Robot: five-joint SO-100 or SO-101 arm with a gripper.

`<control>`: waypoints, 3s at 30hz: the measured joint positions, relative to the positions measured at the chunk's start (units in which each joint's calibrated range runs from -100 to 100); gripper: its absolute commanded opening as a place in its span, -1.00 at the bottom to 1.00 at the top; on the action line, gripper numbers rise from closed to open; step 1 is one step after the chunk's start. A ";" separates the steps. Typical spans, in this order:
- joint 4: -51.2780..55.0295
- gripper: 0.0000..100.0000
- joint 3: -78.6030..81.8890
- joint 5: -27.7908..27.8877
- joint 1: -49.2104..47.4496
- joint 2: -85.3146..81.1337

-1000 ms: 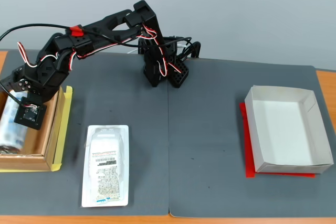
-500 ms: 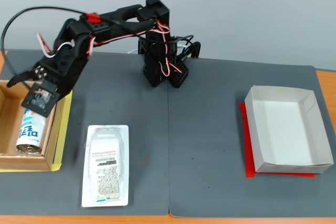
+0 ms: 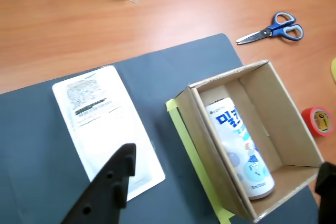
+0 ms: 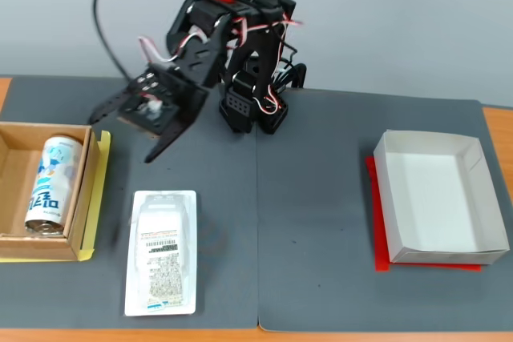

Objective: Pick the can and put it in the brown box

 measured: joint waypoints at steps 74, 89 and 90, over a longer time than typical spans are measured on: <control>8.56 -0.98 85.49 -6.01 -25.94 -69.32; 8.56 -0.98 85.49 -6.11 -26.02 -69.32; 8.56 -0.98 85.49 -6.15 -26.02 -69.32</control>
